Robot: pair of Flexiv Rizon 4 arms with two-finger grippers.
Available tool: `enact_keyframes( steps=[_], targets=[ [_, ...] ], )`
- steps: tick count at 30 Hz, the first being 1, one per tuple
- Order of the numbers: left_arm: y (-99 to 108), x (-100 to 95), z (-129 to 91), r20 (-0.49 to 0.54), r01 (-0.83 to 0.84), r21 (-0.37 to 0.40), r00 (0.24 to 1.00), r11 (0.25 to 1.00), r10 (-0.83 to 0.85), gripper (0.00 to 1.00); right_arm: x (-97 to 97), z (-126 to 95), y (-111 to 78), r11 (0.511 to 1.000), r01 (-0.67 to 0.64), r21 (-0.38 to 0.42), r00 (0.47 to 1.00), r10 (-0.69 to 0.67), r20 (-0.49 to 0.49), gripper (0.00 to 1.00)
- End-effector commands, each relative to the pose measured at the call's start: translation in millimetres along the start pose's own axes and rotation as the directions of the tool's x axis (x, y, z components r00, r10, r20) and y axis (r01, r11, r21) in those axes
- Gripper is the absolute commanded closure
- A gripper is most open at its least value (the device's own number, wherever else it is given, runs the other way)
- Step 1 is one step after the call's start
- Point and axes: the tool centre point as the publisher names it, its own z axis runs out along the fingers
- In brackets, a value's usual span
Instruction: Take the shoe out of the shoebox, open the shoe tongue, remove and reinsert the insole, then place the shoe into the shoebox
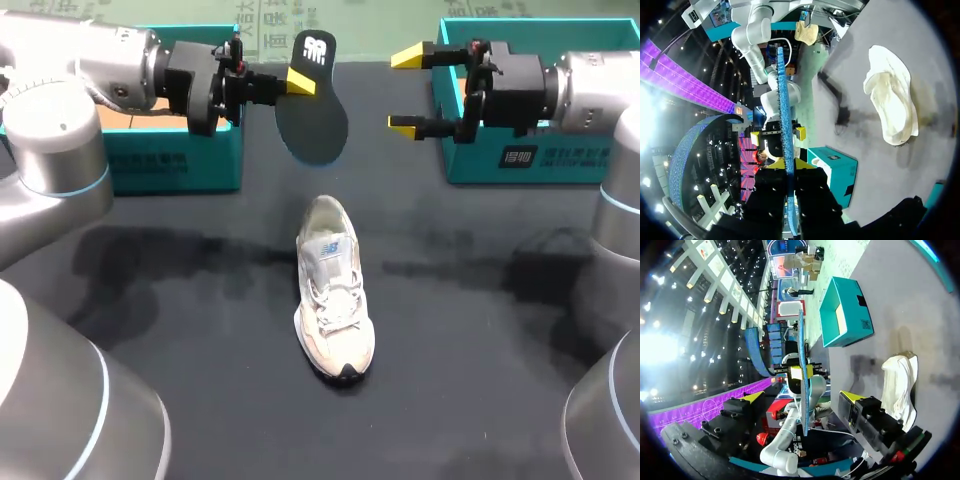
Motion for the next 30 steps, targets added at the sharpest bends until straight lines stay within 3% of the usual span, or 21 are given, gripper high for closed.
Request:
enact_keyframes(
  steps=[1, 10, 11, 12, 13, 22, 25, 27, 30],
  targets=[
    [2.4, -0.6, 2.0, 0.006, -0.006, -0.008, 1.000, 1.000, 0.006, 1.00, -4.3, 8.7, 1.6, 0.999, 0.008, 0.032, 1.000, -0.009, 0.009, 0.00],
    [9.3, 6.1, 13.4, 0.014, -0.035, -0.020, 0.999, 0.999, 0.036, 1.00, -8.4, 31.5, -7.9, 0.995, 0.045, 0.089, 0.998, -0.048, 0.035, 0.00],
    [9.8, 6.7, 14.6, 0.017, -0.043, -0.019, 0.999, 0.999, 0.043, 1.00, -8.4, 33.3, -7.8, 0.994, 0.048, 0.095, 0.998, -0.052, 0.037, 0.04],
    [10.1, 7.1, 15.3, 0.021, -0.051, -0.022, 0.998, 0.998, 0.052, 1.00, -8.1, 34.8, -7.9, 0.993, 0.059, 0.100, 0.998, -0.062, 0.032, 0.31],
    [10.4, 7.4, 16.1, 0.023, -0.058, -0.024, 0.998, 0.998, 0.058, 1.00, -7.7, 36.1, -8.3, 0.993, 0.061, 0.100, 0.997, -0.064, 0.033, 0.38],
    [13.1, 9.8, 21.7, 0.044, -0.079, -0.033, 0.996, 0.996, 0.081, 1.00, -11.6, 48.9, -8.0, 0.988, 0.080, 0.130, 0.996, -0.085, 0.034, 0.34],
    [13.9, 8.4, 23.9, 0.046, -0.078, -0.033, 0.996, 0.996, 0.079, 1.00, -13.7, 52.6, -7.6, 0.986, 0.089, 0.140, 0.995, -0.094, 0.026, 0.40],
    [14.1, 7.4, 25.0, 0.045, -0.079, -0.033, 0.996, 0.996, 0.081, 1.00, -14.8, 55.7, -7.5, 0.984, 0.096, 0.148, 0.995, -0.100, 0.021, 0.50],
    [14.8, 6.6, 26.0, 0.044, -0.079, -0.034, 0.996, 0.996, 0.080, 1.00, -16.4, 59.4, -7.5, 0.983, 0.100, 0.155, 0.994, -0.105, 0.021, 0.54]
  ],
)
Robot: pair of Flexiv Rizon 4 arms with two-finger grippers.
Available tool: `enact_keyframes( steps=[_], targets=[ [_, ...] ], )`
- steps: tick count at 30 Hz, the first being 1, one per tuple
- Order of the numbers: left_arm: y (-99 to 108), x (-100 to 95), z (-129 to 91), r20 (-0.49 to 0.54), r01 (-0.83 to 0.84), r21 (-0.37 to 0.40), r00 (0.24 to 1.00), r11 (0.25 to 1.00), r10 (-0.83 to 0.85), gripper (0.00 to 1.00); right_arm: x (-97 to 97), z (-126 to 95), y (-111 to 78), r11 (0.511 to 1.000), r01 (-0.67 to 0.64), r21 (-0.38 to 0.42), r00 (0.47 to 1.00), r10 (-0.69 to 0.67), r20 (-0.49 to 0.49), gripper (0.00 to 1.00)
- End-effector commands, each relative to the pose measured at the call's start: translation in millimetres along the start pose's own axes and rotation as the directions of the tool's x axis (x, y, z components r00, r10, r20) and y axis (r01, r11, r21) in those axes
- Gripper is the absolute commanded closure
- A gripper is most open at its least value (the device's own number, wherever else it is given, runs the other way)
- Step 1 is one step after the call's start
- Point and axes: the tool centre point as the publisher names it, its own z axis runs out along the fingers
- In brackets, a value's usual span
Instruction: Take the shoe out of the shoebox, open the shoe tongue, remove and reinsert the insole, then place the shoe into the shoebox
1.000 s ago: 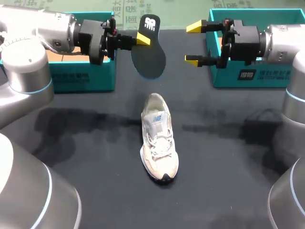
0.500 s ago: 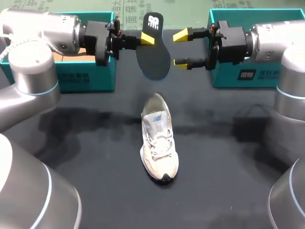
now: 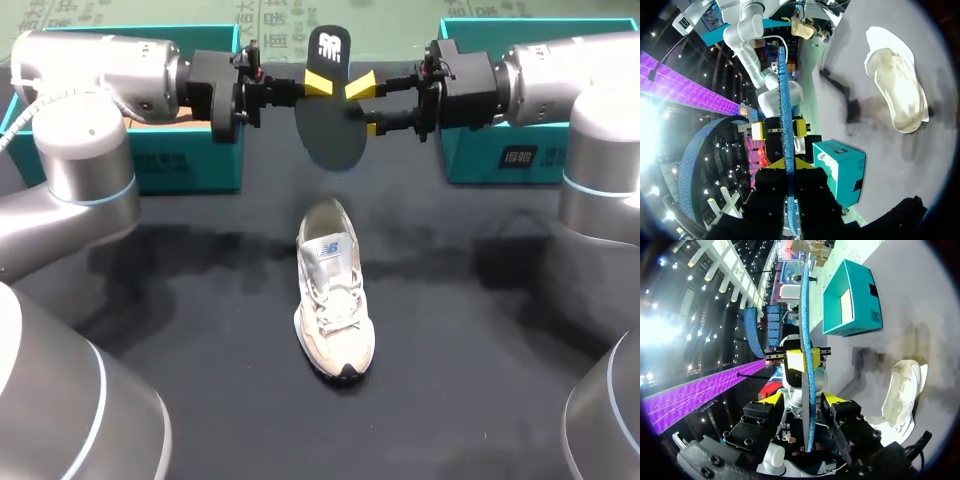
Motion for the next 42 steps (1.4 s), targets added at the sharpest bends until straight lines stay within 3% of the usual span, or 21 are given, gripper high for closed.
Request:
enact_keyframes(
  steps=[1, 22, 25, 27, 32, 37, 42],
  targets=[
    [2.1, -0.4, 3.3, -0.002, 0.000, 0.001, 1.000, 1.000, 0.000, 1.00, -4.6, 9.1, 5.2, 1.000, 0.005, 0.013, 1.000, -0.005, -0.004, 0.54],
    [2.7, -1.3, 5.1, -0.003, 0.017, 0.009, 1.000, 1.000, -0.017, 1.00, -6.1, 13.7, 0.5, 0.997, 0.071, 0.037, 0.997, -0.070, -0.008, 0.78],
    [2.4, -1.4, 4.7, 0.001, 0.017, 0.010, 1.000, 1.000, -0.017, 1.00, -6.3, 14.0, 0.9, 0.996, 0.074, 0.039, 0.997, -0.074, -0.008, 0.83],
    [2.1, -1.4, 4.6, 0.001, 0.017, 0.010, 1.000, 1.000, -0.017, 1.00, -6.5, 14.1, 1.1, 0.996, 0.076, 0.040, 0.997, -0.075, -0.010, 0.94],
    [0.5, -1.8, 5.4, 0.001, 0.014, 0.011, 1.000, 1.000, -0.014, 1.00, -6.5, 15.3, 1.3, 0.996, 0.079, 0.044, 0.997, -0.078, -0.012, 0.92],
    [-0.6, -2.4, 6.5, 0.001, 0.005, 0.011, 1.000, 1.000, -0.005, 1.00, -6.0, 15.7, 0.6, 0.996, 0.080, 0.044, 0.997, -0.079, -0.013, 0.79],
    [-1.7, -3.1, 7.6, 0.002, -0.002, 0.010, 1.000, 1.000, 0.002, 1.00, -5.4, 16.7, -0.3, 0.996, 0.082, 0.047, 0.997, -0.081, -0.015, 0.74]
  ],
)
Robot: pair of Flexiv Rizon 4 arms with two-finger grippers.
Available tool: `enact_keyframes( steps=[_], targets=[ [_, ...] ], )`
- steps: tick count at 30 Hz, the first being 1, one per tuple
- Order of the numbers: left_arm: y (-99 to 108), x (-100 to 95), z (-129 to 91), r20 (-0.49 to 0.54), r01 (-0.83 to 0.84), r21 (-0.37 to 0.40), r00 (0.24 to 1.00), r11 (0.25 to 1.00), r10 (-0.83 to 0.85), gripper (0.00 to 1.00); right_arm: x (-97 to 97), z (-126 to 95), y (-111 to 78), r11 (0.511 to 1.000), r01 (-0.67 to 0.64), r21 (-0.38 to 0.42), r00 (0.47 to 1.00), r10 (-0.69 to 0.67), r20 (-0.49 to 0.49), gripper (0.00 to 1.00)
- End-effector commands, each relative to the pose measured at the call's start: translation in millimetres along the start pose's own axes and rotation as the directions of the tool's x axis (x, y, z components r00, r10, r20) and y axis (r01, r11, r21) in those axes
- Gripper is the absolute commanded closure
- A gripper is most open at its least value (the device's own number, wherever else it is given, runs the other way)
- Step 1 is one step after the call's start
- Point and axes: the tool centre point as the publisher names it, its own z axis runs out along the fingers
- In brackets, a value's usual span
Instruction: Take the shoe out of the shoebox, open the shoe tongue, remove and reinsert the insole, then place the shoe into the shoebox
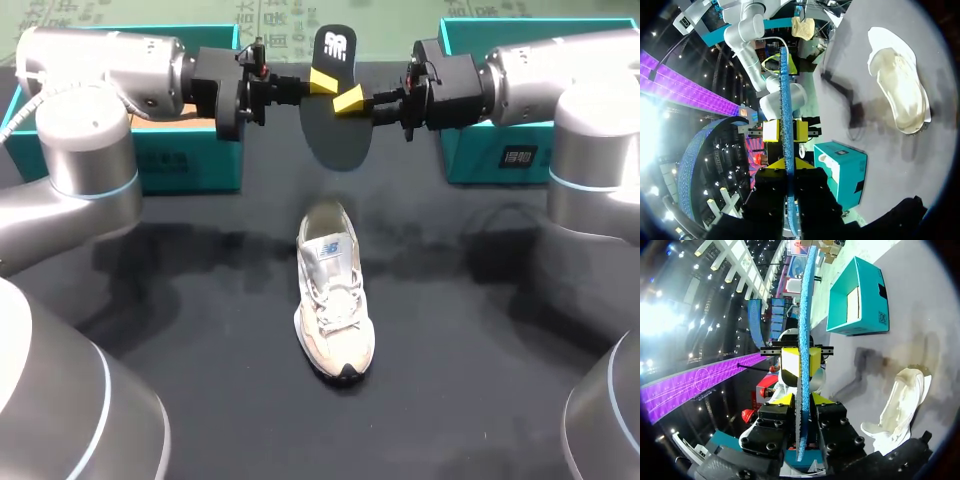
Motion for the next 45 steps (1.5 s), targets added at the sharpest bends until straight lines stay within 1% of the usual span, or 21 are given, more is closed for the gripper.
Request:
enact_keyframes(
  steps=[1, 2, 5, 6, 7, 14, 15, 16, 17, 19, 24, 25, 27, 28, 29, 30, 31, 42, 43, 44, 45],
  targets=[
    [-1.0, 0.2, 1.6, 0.002, -0.005, -0.004, 1.000, 1.000, 0.005, 1.00, -0.3, 1.9, 0.5, 1.000, 0.000, 0.002, 1.000, 0.000, 0.001, 0.75],
    [-1.0, 0.2, 1.6, 0.002, -0.005, -0.004, 1.000, 1.000, 0.005, 1.00, -0.4, 2.1, 0.4, 1.000, 0.000, 0.003, 1.000, 0.000, 0.000, 0.75],
    [-0.9, 0.0, 1.7, 0.004, -0.006, -0.009, 1.000, 1.000, 0.006, 1.00, -0.7, 3.2, 0.4, 1.000, -0.001, 0.006, 1.000, 0.001, -0.001, 0.88],
    [-0.8, -0.1, 1.7, 0.004, -0.007, -0.010, 1.000, 1.000, 0.007, 1.00, -0.8, 3.3, 0.4, 1.000, -0.001, 0.007, 1.000, 0.001, -0.001, 0.96],
    [-0.7, -0.1, 1.8, 0.005, -0.008, -0.012, 1.000, 1.000, 0.008, 1.00, -0.8, 3.6, 0.3, 1.000, -0.001, 0.008, 1.000, 0.001, -0.001, 1.00],
    [-1.0, 0.3, 2.6, 0.002, -0.003, -0.007, 1.000, 1.000, 0.003, 1.00, -1.0, 2.5, 0.7, 1.000, -0.003, -0.004, 1.000, 0.003, 0.005, 1.00],
    [-1.8, 0.0, 1.9, 0.002, 0.002, -0.004, 1.000, 1.000, -0.002, 0.71, -1.1, 2.0, 1.1, 1.000, -0.002, -0.007, 1.000, 0.002, 0.005, 1.00],
    [-2.9, -0.9, 0.4, 0.002, 0.009, -0.001, 1.000, 1.000, -0.009, 0.26, -1.2, 1.3, 1.4, 1.000, -0.001, -0.010, 1.000, 0.001, 0.003, 1.00],
    [-4.7, -2.7, -1.8, 0.001, 0.011, -0.001, 1.000, 1.000, -0.011, 0.00, -1.3, 0.2, 1.9, 1.000, 0.002, -0.014, 1.000, -0.002, 0.002, 1.00],
    [-9.7, -7.2, -8.2, 0.001, 0.010, -0.005, 1.000, 1.000, -0.010, 0.00, -0.7, -2.1, 2.7, 1.000, 0.010, -0.022, 1.000, -0.010, -0.001, 1.00],
    [-18.9, -14.4, -25.4, -0.067, 0.046, -0.024, 0.997, 0.999, -0.048, 0.00, 0.3, -7.9, 5.7, 0.999, 0.026, -0.032, 1.000, -0.026, 0.001, 1.00],
    [-21.0, -14.6, -29.3, -0.090, 0.058, -0.037, 0.994, 0.998, -0.061, 0.00, 0.5, -9.0, 6.6, 0.999, 0.031, -0.034, 1.000, -0.031, 0.002, 1.00],
    [-24.4, -13.9, -36.9, -0.092, 0.077, -0.030, 0.993, 0.997, -0.080, 0.00, 0.7, -10.4, 7.6, 0.999, 0.036, -0.038, 0.999, -0.036, 0.004, 1.00],
    [-26.5, -12.3, -42.3, -0.118, 0.097, -0.053, 0.988, 0.994, -0.102, 0.00, 0.7, -11.5, 8.5, 0.998, 0.039, -0.040, 0.999, -0.039, 0.003, 1.00],
    [-28.8, -10.9, -47.2, -0.122, 0.114, -0.053, 0.985, 0.992, -0.120, 0.00, 0.4, -11.8, 9.1, 0.998, 0.042, -0.043, 0.999, -0.042, 0.003, 1.00],
    [-30.5, -9.0, -52.2, -0.155, 0.138, -0.060, 0.977, 0.989, -0.146, 0.00, -0.4, -12.3, 9.9, 0.997, 0.043, -0.061, 0.999, -0.043, 0.005, 1.00],
    [-32.9, -6.0, -56.4, -0.223, 0.122, -0.071, 0.965, 0.990, -0.135, 0.00, -0.8, -12.9, 10.4, 0.997, 0.043, -0.063, 0.999, -0.043, -0.003, 1.00],
    [-32.9, -6.0, -56.4, -0.223, 0.122, -0.071, 0.965, 0.990, -0.135, 0.00, -0.6, -13.5, 10.2, 0.998, 0.035, -0.057, 0.999, -0.034, 0.005, 1.00],
    [-32.6, -3.5, -49.9, -0.251, 0.164, -0.082, 0.951, 0.983, -0.180, 0.00, 6.4, -6.9, 17.2, 0.997, 0.077, -0.016, 0.996, -0.076, 0.057, 1.00],
    [-32.0, -1.2, -45.1, -0.257, 0.220, -0.081, 0.938, 0.972, -0.233, 0.00, 10.0, -3.7, 22.4, 0.995, 0.100, -0.013, 0.986, -0.097, 0.136, 1.00],
    [-30.6, 1.5, -42.8, -0.279, 0.270, -0.108, 0.916, 0.957, -0.290, 0.00, 11.3, -3.0, 26.0, 0.993, 0.116, -0.016, 0.979, -0.112, 0.169, 1.00]
  ],
)
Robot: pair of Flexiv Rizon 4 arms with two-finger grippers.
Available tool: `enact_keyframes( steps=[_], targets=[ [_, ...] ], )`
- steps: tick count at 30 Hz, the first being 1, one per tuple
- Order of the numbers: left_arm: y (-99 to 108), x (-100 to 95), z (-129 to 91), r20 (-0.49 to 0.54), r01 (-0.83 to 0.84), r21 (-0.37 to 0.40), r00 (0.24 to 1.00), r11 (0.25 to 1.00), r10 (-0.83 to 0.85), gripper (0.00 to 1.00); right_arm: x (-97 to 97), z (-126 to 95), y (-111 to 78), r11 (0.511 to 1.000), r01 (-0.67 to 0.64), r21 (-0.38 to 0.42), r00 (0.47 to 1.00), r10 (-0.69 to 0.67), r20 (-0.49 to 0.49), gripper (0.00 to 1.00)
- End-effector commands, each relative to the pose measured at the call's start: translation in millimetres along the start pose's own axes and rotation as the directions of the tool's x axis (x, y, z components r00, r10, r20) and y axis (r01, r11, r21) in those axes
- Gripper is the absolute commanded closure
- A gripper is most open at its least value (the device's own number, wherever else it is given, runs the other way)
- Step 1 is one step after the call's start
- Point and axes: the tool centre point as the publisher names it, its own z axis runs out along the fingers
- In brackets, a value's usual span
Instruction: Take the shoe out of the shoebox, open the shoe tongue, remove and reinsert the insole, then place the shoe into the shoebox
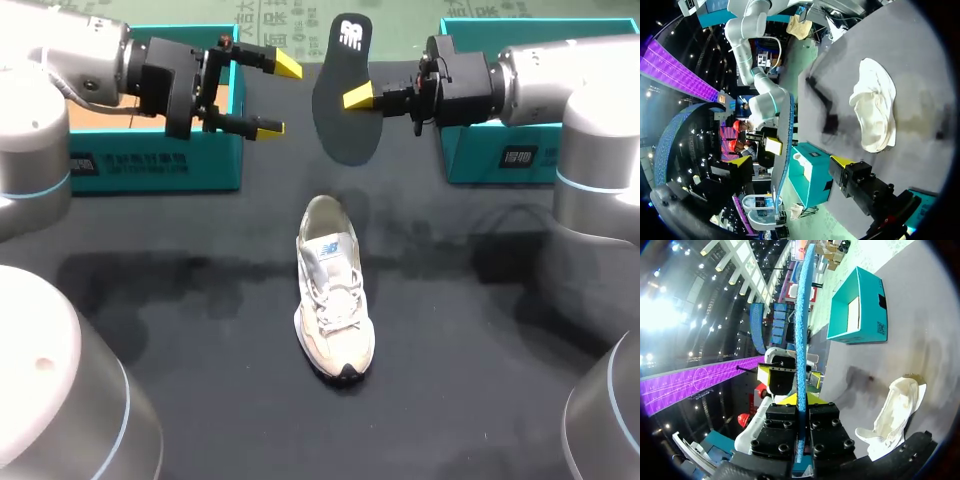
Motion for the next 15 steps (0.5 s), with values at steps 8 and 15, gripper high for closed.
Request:
enact_keyframes(
  steps=[8, 15],
  targets=[
    [17.2, 21.8, -4.3, -0.268, 0.585, -0.200, 0.739, 0.786, -0.618, 0.00, 9.7, 0.5, 36.9, 0.962, 0.273, 0.021, 0.945, -0.272, 0.182, 1.00],
    [15.5, 24.0, -5.9, -0.298, 0.603, -0.254, 0.695, 0.756, -0.654, 0.00, 7.7, 0.4, 40.0, 0.961, 0.274, 0.029, 0.943, -0.274, 0.190, 1.00]
  ],
)
